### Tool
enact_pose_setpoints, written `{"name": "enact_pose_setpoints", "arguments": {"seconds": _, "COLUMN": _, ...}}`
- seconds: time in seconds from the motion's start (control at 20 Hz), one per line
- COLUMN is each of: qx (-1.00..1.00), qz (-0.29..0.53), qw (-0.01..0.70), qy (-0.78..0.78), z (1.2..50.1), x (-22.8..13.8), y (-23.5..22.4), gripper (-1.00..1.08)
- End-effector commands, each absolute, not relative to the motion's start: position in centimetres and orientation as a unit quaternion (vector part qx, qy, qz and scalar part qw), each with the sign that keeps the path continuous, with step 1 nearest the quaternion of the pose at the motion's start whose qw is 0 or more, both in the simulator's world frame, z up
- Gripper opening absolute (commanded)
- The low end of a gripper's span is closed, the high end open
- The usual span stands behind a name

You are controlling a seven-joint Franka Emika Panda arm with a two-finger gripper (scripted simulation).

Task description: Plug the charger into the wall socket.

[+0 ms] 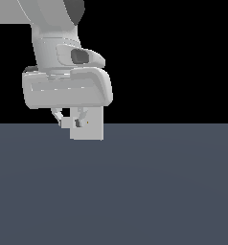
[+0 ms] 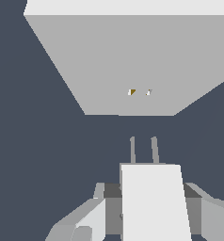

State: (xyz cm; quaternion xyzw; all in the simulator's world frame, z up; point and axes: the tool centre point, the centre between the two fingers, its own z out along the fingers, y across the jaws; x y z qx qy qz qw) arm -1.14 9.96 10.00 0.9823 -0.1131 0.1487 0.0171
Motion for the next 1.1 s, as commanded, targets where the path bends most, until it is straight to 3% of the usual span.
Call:
{"name": "enact_pose_setpoints", "arguments": {"seconds": 0.0, "qx": 0.982, "qz": 0.149, "qw": 0.017, "qy": -0.113, "z": 10.0, "x": -1.1, "y": 9.9, "gripper": -1.0}}
{"name": "enact_pose_setpoints", "arguments": {"seconds": 1.05, "qx": 0.982, "qz": 0.148, "qw": 0.017, "qy": -0.114, "z": 10.0, "x": 3.7, "y": 8.8, "gripper": -1.0}}
